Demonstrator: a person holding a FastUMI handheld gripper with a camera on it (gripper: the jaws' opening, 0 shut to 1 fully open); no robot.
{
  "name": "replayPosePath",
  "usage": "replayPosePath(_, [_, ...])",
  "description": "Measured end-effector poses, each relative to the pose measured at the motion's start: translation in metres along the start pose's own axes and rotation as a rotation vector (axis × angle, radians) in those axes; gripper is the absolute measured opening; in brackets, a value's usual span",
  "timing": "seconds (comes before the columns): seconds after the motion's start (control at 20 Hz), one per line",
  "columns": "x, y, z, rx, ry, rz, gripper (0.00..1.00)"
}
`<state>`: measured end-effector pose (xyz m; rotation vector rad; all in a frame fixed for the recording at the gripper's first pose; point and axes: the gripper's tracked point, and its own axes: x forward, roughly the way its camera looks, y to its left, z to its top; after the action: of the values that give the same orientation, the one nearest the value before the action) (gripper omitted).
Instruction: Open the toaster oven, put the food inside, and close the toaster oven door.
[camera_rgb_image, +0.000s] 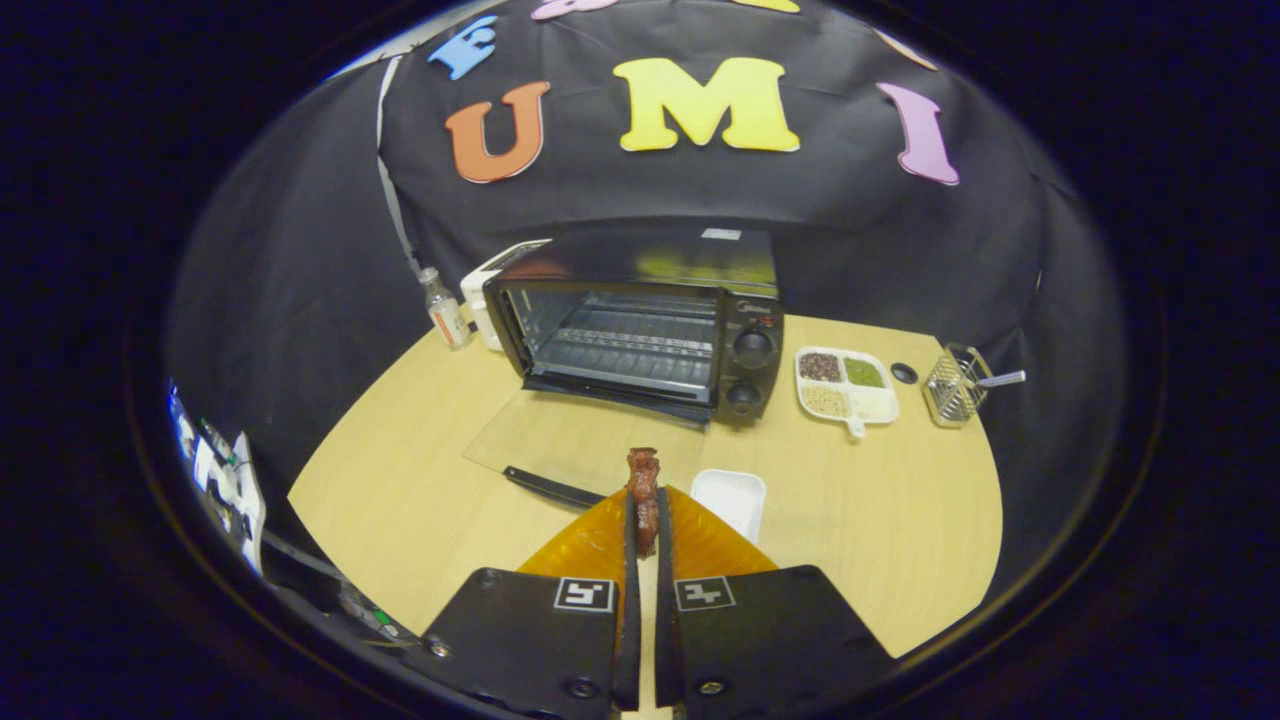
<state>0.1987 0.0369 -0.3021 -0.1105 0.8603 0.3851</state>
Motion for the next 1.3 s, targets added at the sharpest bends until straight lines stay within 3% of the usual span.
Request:
replayPosePath(0.35, [0.040,0.064,0.032,-0.025,-0.213,0.015,0.09])
replayPosePath(0.55, [0.066,0.093,0.054,0.043,-0.379,0.076,0.09])
replayPosePath(0.95, [0.132,0.072,0.096,0.418,-0.544,0.172,0.09])
replayPosePath(1.3, [0.203,0.030,0.114,0.712,-0.511,0.227,0.09])
